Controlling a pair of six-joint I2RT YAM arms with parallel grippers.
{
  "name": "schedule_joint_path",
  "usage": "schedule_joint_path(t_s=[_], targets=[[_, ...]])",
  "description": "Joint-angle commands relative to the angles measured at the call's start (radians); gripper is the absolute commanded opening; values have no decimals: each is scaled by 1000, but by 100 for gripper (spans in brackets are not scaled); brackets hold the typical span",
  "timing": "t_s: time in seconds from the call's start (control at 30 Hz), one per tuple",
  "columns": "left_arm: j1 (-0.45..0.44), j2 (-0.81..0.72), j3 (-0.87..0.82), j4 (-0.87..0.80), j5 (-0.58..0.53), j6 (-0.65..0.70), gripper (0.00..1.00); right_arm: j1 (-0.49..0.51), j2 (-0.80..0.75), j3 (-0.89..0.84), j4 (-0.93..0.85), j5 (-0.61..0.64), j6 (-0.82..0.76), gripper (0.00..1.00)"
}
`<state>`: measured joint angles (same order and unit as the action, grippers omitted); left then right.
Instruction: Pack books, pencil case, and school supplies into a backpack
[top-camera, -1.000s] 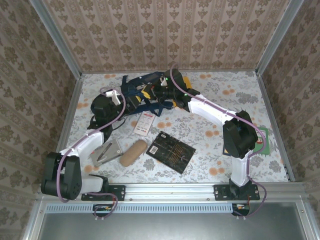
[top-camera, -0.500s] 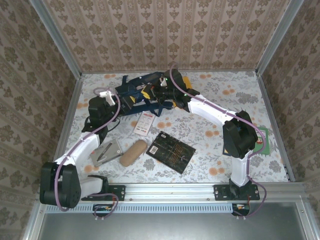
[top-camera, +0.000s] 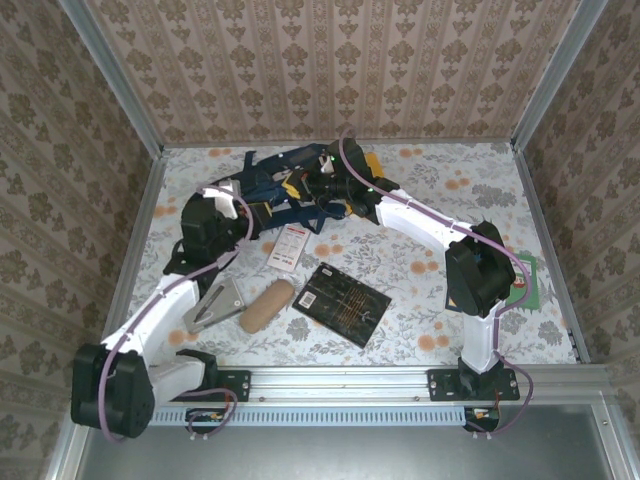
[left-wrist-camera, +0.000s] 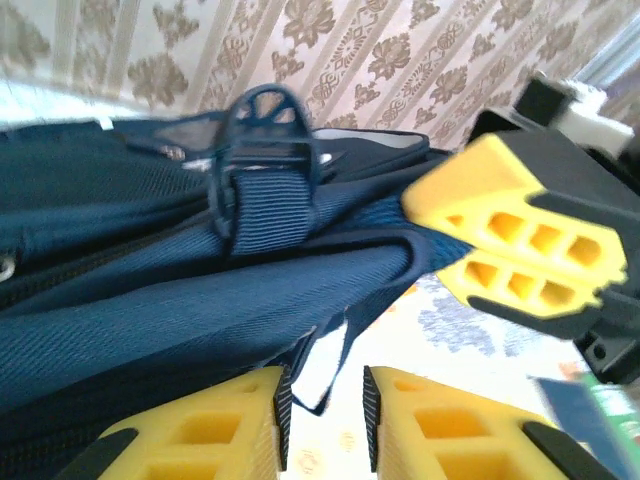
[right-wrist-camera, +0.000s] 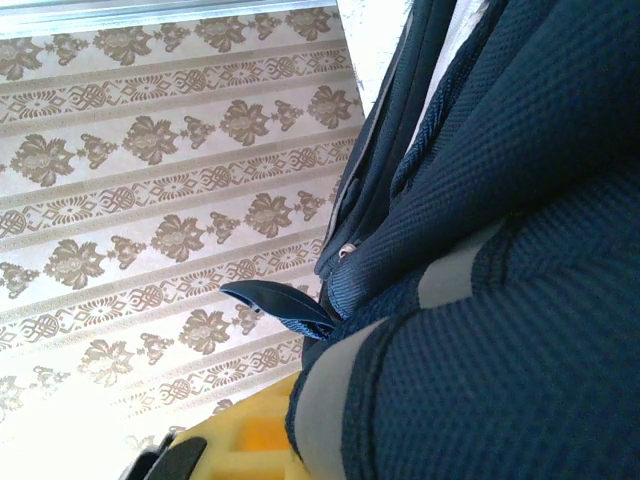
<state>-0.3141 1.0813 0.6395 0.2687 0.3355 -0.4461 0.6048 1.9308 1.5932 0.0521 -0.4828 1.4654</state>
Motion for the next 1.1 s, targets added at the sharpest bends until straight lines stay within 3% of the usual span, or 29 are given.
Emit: schedule_joint_path(t_s=[0.0, 0.1, 0.3, 0.77, 0.9, 1.07], targets=[[-58, -51, -40, 12, -152, 274, 32, 14, -24, 43, 69, -73, 6, 0], [-68, -71, -44, -23, -225, 312, 31, 13, -26, 41, 67, -73, 6, 0], [-71, -126, -80, -43, -262, 350, 30, 13, -33, 37, 61, -69, -2, 0], [-136, -25, -80, 33, -340, 650, 23, 15, -23, 84, 112, -143, 40, 0], [-199, 16, -75, 69, -397, 760, 24, 15, -29, 108, 78, -148, 15, 0], [-206, 43, -72, 114, -452, 791, 24, 15, -27, 119, 68, -152, 9, 0]])
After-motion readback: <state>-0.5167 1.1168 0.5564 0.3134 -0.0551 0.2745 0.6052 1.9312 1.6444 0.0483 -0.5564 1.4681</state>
